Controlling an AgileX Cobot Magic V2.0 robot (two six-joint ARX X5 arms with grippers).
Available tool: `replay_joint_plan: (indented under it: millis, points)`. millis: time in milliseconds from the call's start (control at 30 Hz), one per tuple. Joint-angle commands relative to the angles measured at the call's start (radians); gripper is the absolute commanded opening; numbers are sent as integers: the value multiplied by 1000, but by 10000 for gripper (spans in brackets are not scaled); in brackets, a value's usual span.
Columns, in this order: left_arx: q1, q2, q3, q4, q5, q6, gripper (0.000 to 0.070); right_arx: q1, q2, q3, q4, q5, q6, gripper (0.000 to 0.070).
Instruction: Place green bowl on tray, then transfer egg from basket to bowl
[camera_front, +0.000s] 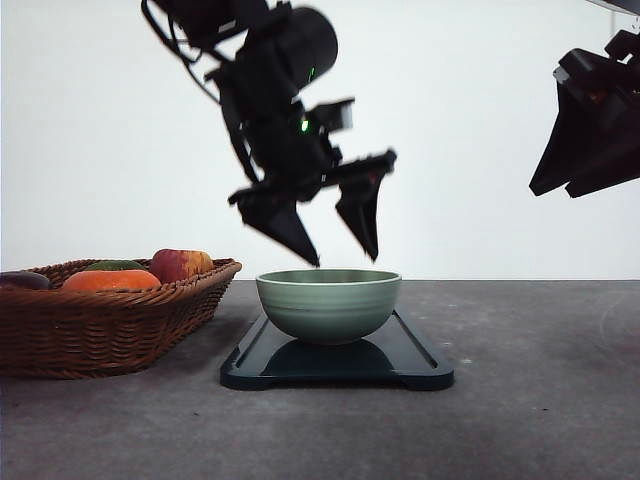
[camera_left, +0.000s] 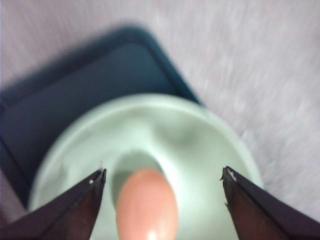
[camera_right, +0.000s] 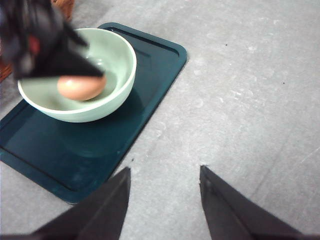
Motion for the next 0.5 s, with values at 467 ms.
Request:
replay_joint_plan:
  millis: [467]
  points:
    - [124,-328,-149,-138,9,35,465,3,8,10,9,1,-11,267]
